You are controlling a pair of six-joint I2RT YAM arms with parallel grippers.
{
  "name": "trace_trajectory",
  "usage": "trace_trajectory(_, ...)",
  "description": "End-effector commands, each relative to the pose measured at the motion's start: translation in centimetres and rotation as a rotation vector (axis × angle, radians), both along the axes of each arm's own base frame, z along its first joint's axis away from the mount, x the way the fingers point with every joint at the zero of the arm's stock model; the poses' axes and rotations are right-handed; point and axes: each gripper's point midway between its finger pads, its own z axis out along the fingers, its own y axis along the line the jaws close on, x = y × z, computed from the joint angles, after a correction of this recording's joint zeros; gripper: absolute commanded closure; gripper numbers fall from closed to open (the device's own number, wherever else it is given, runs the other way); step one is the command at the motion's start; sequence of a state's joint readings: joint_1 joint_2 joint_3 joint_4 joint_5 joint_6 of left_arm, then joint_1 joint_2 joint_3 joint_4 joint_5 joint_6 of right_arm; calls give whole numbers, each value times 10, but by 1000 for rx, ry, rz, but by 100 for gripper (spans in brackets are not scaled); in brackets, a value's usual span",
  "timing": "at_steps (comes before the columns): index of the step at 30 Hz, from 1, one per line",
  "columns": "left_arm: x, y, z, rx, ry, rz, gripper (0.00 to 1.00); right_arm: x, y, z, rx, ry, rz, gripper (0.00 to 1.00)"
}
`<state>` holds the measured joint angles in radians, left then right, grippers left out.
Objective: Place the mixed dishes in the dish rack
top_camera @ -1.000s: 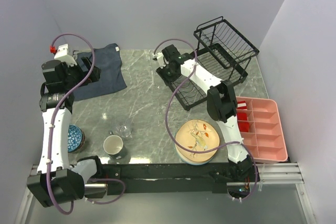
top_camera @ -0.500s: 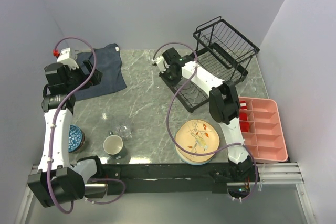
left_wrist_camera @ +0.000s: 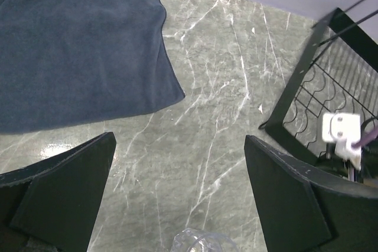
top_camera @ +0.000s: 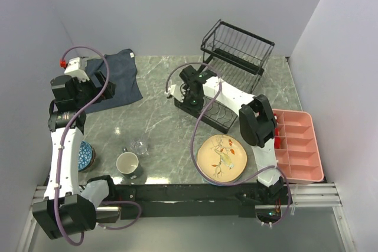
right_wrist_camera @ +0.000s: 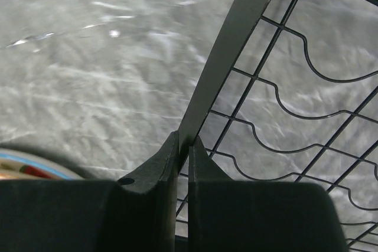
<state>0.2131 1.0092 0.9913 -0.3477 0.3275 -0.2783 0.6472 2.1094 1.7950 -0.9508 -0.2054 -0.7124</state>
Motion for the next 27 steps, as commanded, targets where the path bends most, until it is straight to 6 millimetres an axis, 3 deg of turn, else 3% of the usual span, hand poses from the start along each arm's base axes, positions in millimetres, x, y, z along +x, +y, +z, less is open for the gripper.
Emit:
trace_trajectory(1, -1, -1, 15, 21, -64, -10, 3, -38, 27, 24, 53, 8, 320, 100)
trace_trajectory(6, -1, 3, 13, 44, -62, 2, 3, -60, 37, 27, 55, 15, 430, 100)
trace_trajectory(13, 1, 3, 5, 50, -40, -7, 3, -77, 22, 21, 3, 21, 525, 100)
trace_trajectory(18, 6, 3, 4, 49, -36, -14, 3, -82, 10, 16, -23, 11, 497, 100)
trace_trajectory(22, 11, 4, 3, 41, -34, -16, 3, -67, 10, 14, -3, -19, 413, 100)
trace_trajectory(27, 17, 2, 4, 48, -31, -28, 2, -31, 8, 14, 2, -32, 293, 100)
